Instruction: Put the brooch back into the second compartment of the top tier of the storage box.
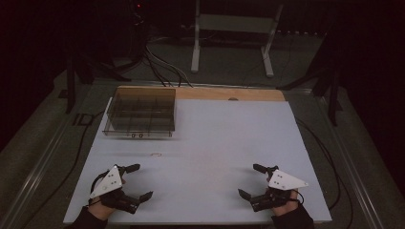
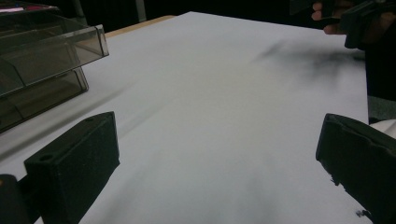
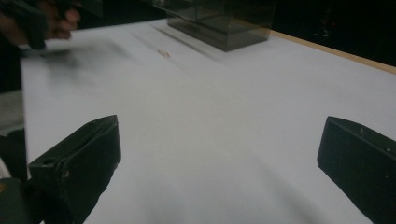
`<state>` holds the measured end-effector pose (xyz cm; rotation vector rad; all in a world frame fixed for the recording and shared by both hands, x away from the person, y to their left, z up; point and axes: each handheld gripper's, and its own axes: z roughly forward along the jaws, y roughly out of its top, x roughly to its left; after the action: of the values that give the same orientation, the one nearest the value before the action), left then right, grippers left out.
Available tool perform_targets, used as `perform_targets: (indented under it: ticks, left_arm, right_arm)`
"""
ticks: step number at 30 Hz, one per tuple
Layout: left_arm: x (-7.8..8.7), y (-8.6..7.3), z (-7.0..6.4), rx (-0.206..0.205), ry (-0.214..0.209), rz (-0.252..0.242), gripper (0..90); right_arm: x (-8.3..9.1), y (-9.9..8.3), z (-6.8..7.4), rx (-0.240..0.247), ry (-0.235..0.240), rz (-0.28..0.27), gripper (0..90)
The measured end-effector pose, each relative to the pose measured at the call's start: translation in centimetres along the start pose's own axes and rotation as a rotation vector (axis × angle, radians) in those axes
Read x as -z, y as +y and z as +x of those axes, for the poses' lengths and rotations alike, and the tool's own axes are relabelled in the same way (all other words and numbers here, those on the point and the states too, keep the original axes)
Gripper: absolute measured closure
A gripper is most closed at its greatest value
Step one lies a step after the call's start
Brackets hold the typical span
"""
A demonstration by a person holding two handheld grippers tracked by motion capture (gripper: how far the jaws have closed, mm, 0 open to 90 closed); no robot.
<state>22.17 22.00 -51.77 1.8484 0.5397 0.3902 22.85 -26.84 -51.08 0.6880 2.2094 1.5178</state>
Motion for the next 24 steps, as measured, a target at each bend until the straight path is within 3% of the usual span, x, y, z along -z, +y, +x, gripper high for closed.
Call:
perform_targets:
  ticks: [12,15,20,24]
  left_arm:
    - [-0.4,0.2,-0.3,-0.009,-0.059,0.053,0.5]
    - [-0.4,0.6,-0.7,-0.028,-0.084,0.081,0.5]
    - [-0.5,1.4,-1.3,-0.041,-0.129,0.080,0.5]
    - [-0.5,2.0,-1.3,-0.041,-0.142,0.069,0.5]
  right_arm:
    - [0.1,0.0,-0.1,-0.018,0.013,-0.007,0.0]
    - [0.2,0.2,0.1,-0.009,0.010,-0.017,0.0]
    - [0.3,0.3,0.3,-0.006,0.011,-0.021,0.0]
    - [0.4,0.3,0.3,-0.013,0.006,-0.032,0.0]
